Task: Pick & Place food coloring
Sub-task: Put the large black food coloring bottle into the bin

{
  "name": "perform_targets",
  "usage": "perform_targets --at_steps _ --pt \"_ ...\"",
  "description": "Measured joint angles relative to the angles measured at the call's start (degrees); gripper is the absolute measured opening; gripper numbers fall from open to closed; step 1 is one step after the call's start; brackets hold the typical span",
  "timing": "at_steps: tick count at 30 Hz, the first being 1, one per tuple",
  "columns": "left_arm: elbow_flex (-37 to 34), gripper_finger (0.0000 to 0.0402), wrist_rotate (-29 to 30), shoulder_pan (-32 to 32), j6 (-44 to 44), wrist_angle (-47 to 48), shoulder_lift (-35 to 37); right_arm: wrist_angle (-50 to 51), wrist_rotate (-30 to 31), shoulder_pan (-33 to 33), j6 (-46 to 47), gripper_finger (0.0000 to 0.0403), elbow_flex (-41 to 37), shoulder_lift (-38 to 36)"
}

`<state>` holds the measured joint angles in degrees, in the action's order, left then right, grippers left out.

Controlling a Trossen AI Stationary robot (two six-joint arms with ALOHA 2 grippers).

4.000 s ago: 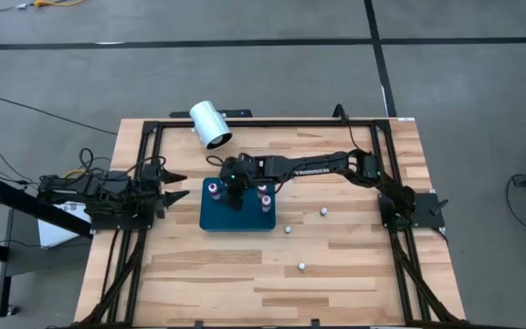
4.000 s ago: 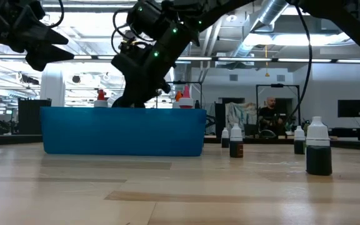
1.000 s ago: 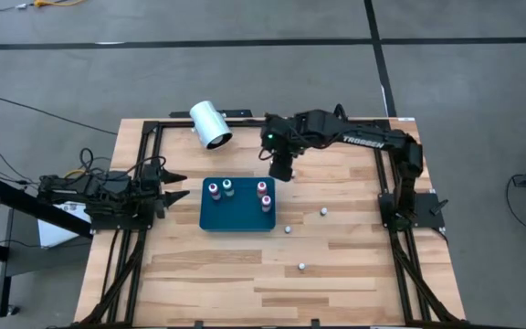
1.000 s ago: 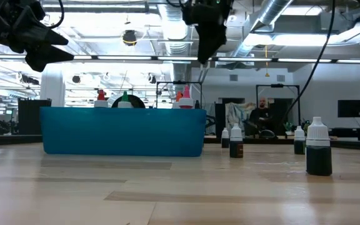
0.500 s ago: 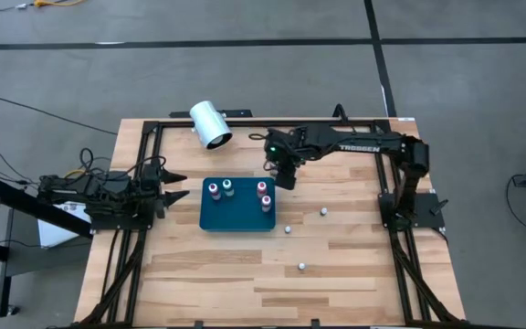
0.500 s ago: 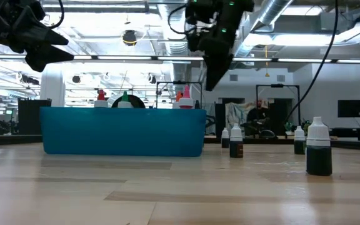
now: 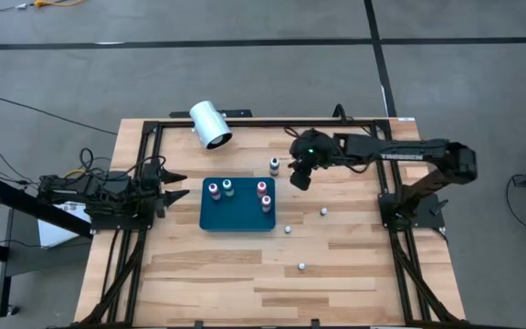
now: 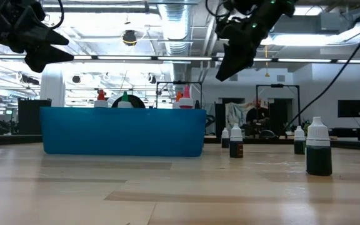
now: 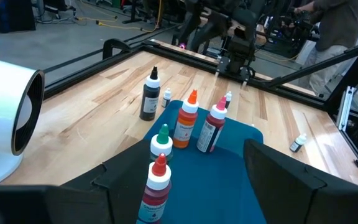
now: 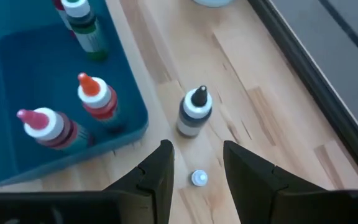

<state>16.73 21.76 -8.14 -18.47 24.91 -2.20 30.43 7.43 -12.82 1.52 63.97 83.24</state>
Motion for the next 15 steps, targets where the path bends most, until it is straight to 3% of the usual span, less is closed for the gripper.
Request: perform_targets --at_steps 6,15 --pt "0.0 0.025 0.0 0.0 -0.3 -0.6 0.0 -8.4 0.0 1.2 -0.3 0.0127 -5.2 -1.3" --pt "0.0 0.025 0.0 0.0 -2.2 -0.4 0.0 -23.7 0.0 0.2 -3.5 0.0128 -8.2 4.4"
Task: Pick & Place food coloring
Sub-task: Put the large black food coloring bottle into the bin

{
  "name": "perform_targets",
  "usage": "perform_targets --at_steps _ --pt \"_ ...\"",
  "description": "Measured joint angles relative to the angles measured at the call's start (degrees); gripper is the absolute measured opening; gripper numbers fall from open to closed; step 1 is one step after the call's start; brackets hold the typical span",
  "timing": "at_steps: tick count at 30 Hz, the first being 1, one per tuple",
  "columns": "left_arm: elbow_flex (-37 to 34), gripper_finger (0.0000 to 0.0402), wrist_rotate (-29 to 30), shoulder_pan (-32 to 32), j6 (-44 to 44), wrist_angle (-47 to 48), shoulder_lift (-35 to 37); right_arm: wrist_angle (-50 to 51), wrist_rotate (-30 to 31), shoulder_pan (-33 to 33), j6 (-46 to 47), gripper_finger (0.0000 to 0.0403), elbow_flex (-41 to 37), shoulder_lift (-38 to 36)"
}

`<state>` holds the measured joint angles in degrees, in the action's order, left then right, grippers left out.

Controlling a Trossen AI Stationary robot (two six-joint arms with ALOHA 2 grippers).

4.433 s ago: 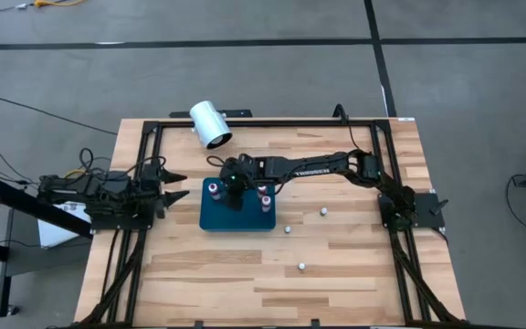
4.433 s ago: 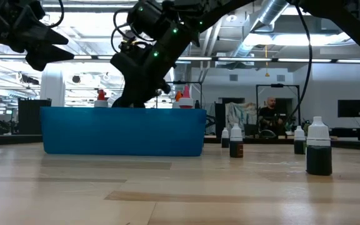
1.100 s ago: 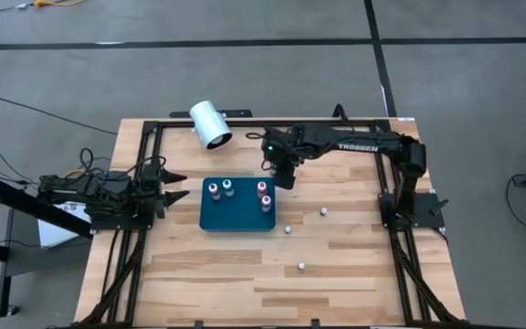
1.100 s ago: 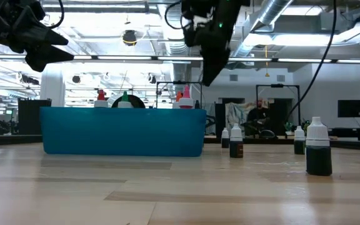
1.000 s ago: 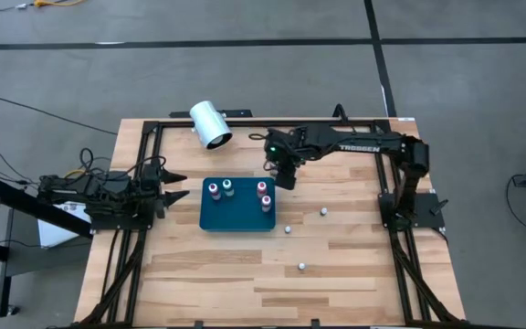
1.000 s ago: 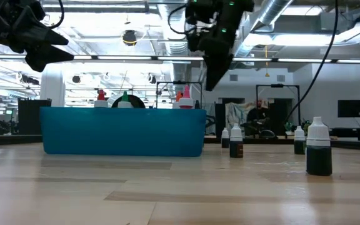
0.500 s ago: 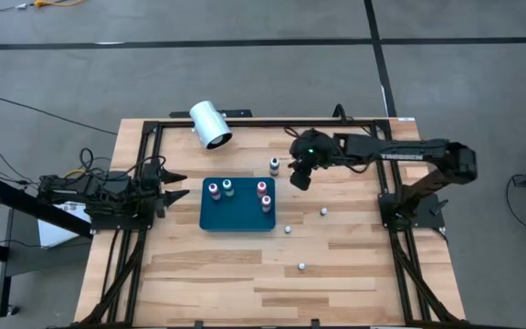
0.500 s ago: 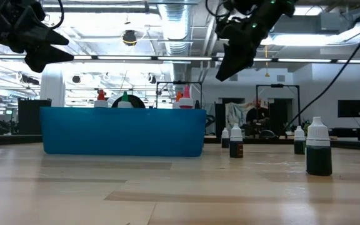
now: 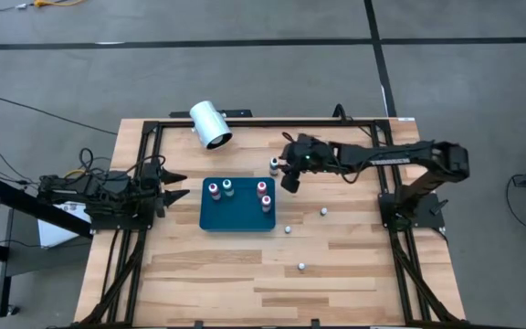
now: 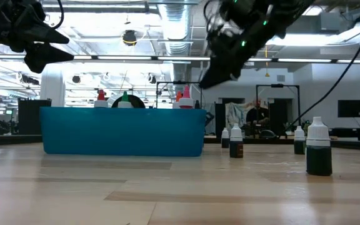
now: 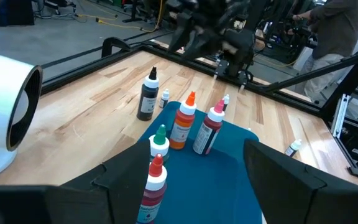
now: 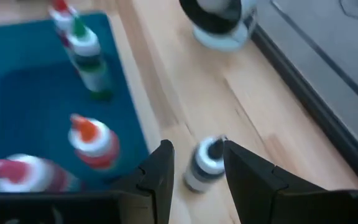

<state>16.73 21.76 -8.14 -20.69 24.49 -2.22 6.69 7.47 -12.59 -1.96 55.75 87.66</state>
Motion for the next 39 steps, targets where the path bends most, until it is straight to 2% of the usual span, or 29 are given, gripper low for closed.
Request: perform_targets --at_steps 9,19,23,31,39 --pt "0.0 0.025 0.0 0.0 -0.4 0.0 0.0 -2.3 -0.1 -2.7 0.4 0.0137 -0.1 5.3" --pt "0.0 0.025 0.0 0.0 -0.3 0.0 0.0 -2.8 -0.4 -3.6 0.4 0.0156 -0.1 5.4" --pt "0.0 0.025 0.0 0.0 -0.3 0.0 0.0 -2.8 -3.0 -3.7 0.4 0.0177 -0.1 5.4" --pt "0.0 0.025 0.0 0.0 -0.1 0.1 0.0 -2.8 -3.0 -4.1 0.0 0.0218 -0.1 5.4" --pt "0.0 0.025 0.0 0.0 -0.1 0.1 0.0 -2.9 -3.8 -4.1 -1.3 0.0223 -0.1 5.6"
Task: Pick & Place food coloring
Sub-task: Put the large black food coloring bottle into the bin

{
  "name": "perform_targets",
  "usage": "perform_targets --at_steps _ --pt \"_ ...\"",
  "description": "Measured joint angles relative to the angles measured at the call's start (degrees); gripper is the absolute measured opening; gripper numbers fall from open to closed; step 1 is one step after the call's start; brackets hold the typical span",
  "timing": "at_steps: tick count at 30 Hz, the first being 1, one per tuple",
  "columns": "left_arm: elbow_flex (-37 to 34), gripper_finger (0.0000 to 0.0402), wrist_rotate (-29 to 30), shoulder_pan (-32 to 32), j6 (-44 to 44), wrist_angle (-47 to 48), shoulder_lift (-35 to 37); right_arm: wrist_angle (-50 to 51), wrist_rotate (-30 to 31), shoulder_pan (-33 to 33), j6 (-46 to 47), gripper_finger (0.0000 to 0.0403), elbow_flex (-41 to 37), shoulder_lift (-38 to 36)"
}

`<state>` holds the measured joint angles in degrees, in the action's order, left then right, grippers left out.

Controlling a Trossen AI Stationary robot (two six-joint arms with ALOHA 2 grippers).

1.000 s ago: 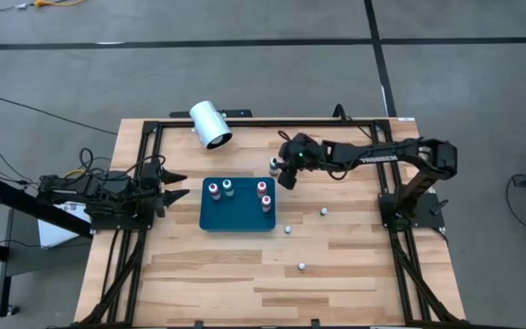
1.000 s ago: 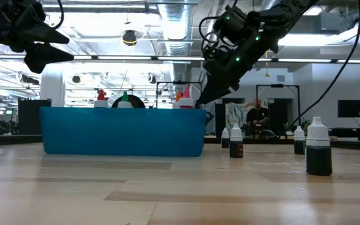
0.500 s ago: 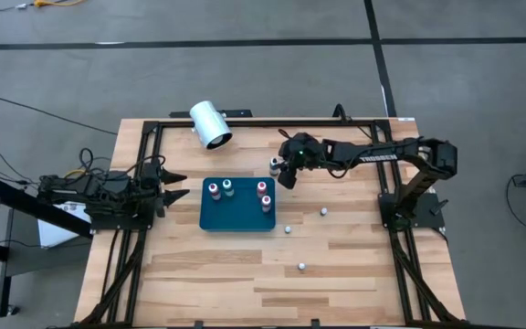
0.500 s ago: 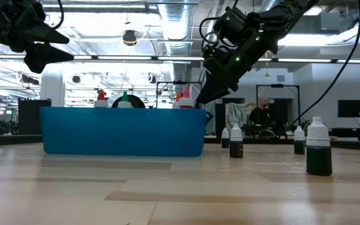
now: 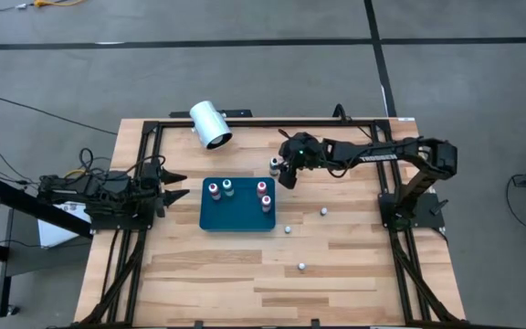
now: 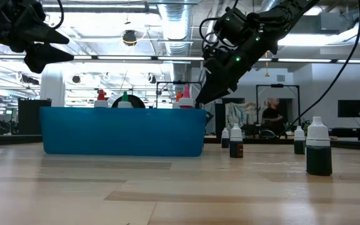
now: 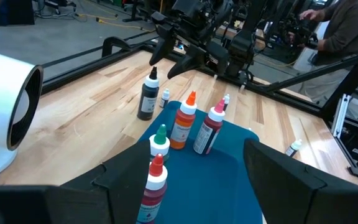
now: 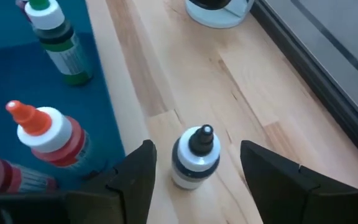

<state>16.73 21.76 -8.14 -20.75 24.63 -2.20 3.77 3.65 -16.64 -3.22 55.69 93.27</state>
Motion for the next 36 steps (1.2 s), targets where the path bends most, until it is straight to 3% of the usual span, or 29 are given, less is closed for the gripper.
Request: perform_targets --at_steps 10,36 --pt "0.0 0.025 -0.1 0.0 0.0 0.3 0.0 -2.2 -1.3 -0.7 0.1 0.0222 0.6 5.1" --pt "0.0 0.025 -0.3 0.0 -0.7 0.3 0.0 -3.5 0.9 -0.1 0.2 0.0221 1.7 10.2"
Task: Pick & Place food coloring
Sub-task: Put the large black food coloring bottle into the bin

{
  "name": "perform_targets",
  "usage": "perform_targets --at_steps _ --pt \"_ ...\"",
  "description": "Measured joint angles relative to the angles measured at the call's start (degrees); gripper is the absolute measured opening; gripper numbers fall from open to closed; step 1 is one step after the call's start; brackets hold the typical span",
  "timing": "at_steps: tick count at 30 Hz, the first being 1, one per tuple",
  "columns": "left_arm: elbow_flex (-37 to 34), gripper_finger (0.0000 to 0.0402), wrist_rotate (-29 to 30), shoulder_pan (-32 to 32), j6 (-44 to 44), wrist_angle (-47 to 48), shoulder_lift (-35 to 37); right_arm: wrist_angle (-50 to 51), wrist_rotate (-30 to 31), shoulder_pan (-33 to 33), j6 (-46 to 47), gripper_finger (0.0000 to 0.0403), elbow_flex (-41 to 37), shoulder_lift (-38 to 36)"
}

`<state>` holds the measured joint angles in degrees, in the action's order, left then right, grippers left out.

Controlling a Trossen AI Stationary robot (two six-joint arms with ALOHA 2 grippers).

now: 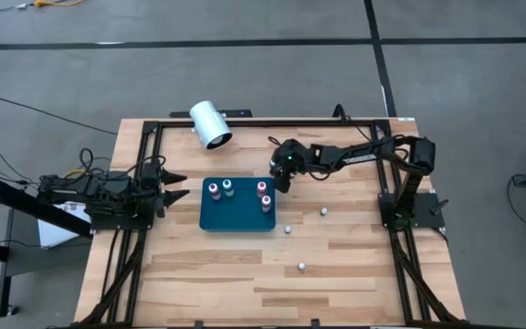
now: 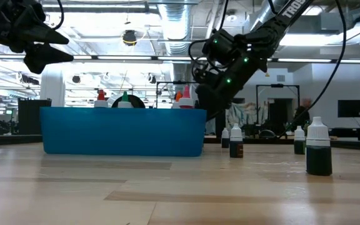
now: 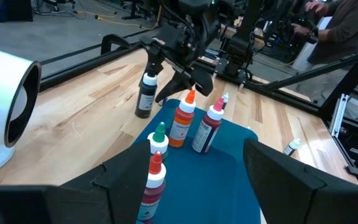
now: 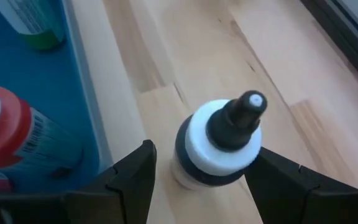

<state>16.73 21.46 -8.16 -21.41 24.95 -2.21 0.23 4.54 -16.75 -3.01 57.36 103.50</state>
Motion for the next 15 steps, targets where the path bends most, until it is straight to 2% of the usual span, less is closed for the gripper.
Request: perform_targets --at_steps 6,15 --pt "0.0 0.025 0.0 0.0 -0.1 0.0 0.0 -1.1 0.1 -0.2 0.1 0.0209 0.0 -0.3" --pt "0.0 0.025 0.0 0.0 -0.3 0.0 0.0 -1.2 0.1 -0.2 0.1 0.0129 0.0 -0.3"
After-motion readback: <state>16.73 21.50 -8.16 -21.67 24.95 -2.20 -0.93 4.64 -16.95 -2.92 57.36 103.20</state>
